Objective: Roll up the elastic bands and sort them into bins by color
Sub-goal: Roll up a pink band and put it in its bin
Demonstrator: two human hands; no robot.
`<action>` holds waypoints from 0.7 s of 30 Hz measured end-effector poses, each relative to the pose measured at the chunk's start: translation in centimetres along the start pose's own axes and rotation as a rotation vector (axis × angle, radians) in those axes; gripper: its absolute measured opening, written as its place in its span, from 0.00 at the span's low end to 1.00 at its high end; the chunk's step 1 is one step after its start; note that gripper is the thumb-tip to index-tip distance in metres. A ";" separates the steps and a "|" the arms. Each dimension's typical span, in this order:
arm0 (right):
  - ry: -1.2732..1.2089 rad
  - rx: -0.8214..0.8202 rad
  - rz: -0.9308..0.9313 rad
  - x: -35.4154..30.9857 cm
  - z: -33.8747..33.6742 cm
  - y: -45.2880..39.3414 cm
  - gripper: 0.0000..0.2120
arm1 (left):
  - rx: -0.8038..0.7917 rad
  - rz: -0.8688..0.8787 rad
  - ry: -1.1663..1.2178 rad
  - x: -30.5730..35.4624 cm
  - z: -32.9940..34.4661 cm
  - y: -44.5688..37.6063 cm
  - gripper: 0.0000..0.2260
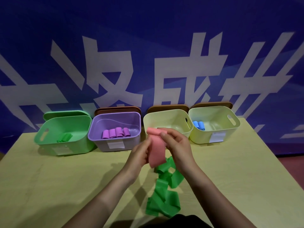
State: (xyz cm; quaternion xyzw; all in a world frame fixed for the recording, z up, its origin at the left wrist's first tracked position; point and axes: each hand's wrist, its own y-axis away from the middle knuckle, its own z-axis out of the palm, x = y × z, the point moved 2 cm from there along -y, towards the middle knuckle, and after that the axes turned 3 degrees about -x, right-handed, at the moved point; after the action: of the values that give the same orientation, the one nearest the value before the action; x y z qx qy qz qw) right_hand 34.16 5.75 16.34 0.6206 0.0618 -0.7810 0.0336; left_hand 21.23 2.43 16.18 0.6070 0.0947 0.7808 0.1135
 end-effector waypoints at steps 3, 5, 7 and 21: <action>-0.101 0.046 0.046 -0.5 -0.2 -1.1 0.06 | -0.168 -0.043 -0.006 -0.8 0.3 0.4 0.15; -0.114 0.085 0.044 -1.2 -0.4 -1.6 0.07 | -0.190 -0.037 -0.048 -1.2 0.6 0.7 0.08; -0.102 0.099 0.029 -1.7 -0.7 -1.9 0.08 | -0.180 -0.033 -0.063 -1.5 0.6 0.8 0.04; 0.239 0.401 -0.002 -0.3 -3.0 -1.9 0.10 | -0.063 0.144 -0.473 -2.5 -1.3 0.5 0.10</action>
State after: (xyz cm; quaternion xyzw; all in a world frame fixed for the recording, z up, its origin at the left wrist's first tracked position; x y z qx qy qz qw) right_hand 36.87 8.00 16.04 0.7029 -0.0905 -0.6985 -0.0988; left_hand 20.50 1.24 13.72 0.7742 -0.0025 0.6257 0.0953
